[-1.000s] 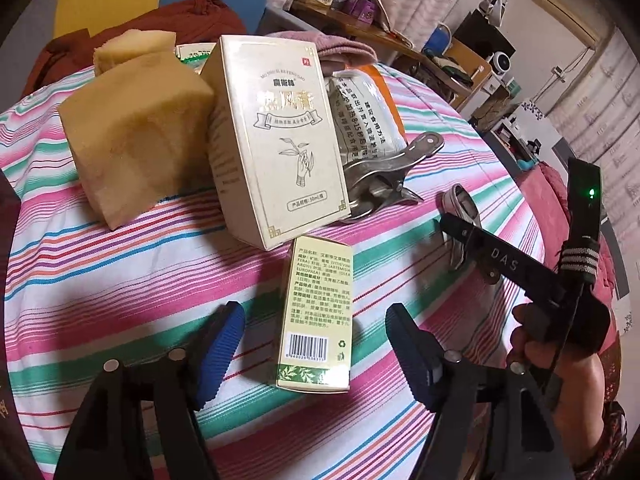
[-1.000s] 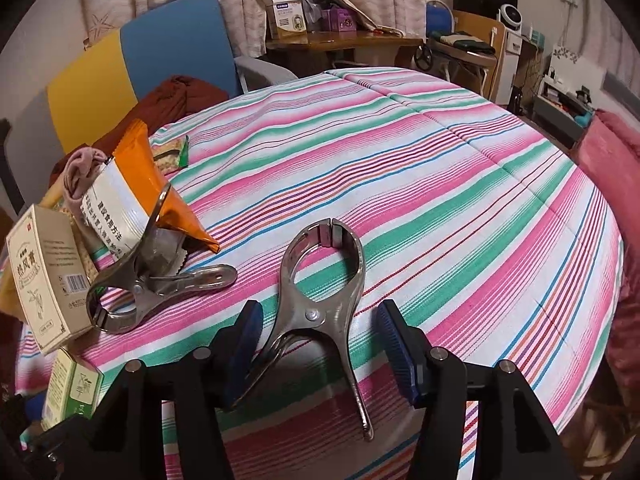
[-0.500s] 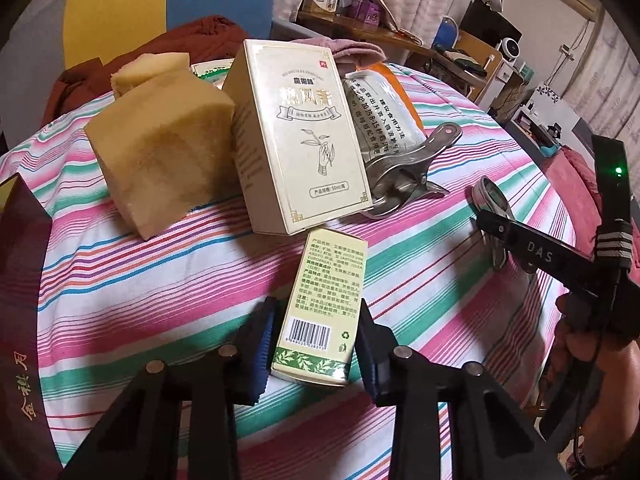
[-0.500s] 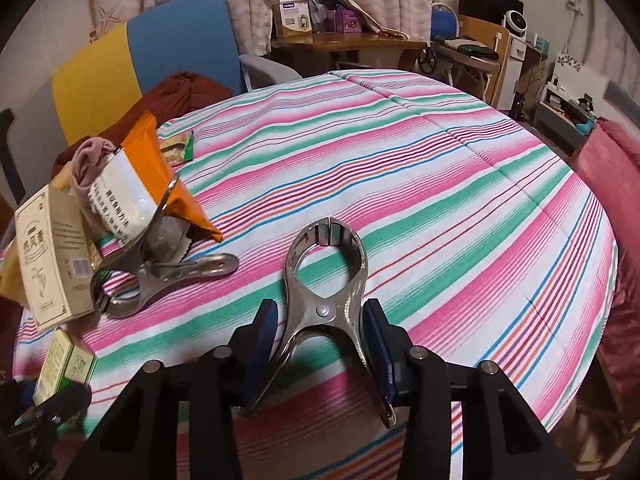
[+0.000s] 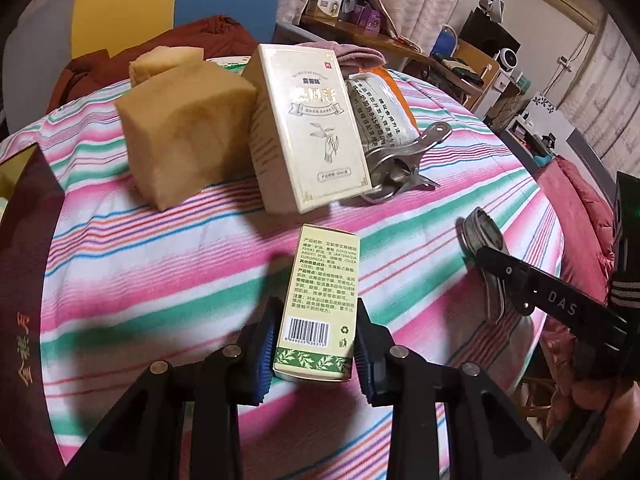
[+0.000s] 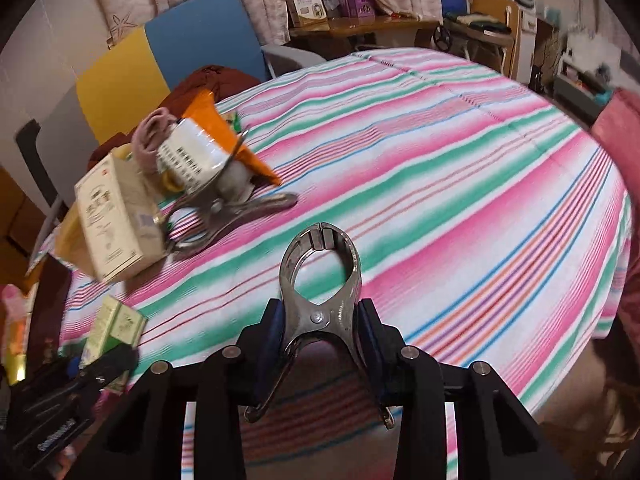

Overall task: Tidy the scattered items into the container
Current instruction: 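Grasp the silver metal clip with the right tool while the left tool grasps the green box, then carry the clip and green box over the gold tray and open both tools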

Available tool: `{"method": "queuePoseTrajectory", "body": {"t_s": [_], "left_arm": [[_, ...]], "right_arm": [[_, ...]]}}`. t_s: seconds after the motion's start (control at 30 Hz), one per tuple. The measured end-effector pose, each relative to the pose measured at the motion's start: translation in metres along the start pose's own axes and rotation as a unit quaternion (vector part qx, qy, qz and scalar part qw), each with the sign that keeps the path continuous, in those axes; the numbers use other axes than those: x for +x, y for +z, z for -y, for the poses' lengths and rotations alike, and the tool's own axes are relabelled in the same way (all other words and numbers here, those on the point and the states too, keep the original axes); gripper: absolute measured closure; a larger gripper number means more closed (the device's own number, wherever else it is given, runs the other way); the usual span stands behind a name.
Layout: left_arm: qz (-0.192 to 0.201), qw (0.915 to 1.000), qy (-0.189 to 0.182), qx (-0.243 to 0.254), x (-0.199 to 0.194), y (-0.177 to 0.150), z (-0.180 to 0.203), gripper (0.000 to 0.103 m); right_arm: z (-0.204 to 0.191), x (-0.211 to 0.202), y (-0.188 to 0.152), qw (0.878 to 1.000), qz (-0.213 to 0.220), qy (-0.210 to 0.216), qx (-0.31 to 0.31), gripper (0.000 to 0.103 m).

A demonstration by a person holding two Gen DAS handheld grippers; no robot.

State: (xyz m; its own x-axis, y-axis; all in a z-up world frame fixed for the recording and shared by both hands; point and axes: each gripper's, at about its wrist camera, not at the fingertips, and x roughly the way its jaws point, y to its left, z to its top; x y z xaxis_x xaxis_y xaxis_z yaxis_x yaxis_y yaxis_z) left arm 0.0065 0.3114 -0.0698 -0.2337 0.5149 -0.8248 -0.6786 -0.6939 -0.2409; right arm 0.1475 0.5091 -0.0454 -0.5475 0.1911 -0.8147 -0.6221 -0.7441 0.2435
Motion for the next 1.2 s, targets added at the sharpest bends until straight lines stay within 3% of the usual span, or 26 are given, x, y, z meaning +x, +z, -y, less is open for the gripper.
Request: {"method": "queuePoseTrajectory", "body": {"t_s": [0.3, 0.63, 0.97, 1.2], "left_arm": [[-0.001, 0.9996, -0.021, -0.016, -0.017, -0.020, -0.011, 0.071], [-0.006, 0.9987, -0.032, -0.040, -0.033, -0.030, -0.027, 0.071], [0.041, 0.9949, -0.029, -0.088, -0.082, -0.026, -0.069, 0.071], [0.088, 0.9857, -0.010, -0.143, -0.126, -0.016, -0.125, 0.071]], "right_arm": [[-0.018, -0.010, -0.026, 0.997, -0.027, 0.063, 0.024, 0.066], [-0.047, -0.010, -0.037, 0.980, -0.074, 0.172, 0.069, 0.066], [-0.134, -0.024, -0.022, 0.964, -0.083, 0.251, 0.011, 0.066], [-0.219, -0.024, -0.007, 0.952, -0.081, 0.292, -0.051, 0.066]]}}
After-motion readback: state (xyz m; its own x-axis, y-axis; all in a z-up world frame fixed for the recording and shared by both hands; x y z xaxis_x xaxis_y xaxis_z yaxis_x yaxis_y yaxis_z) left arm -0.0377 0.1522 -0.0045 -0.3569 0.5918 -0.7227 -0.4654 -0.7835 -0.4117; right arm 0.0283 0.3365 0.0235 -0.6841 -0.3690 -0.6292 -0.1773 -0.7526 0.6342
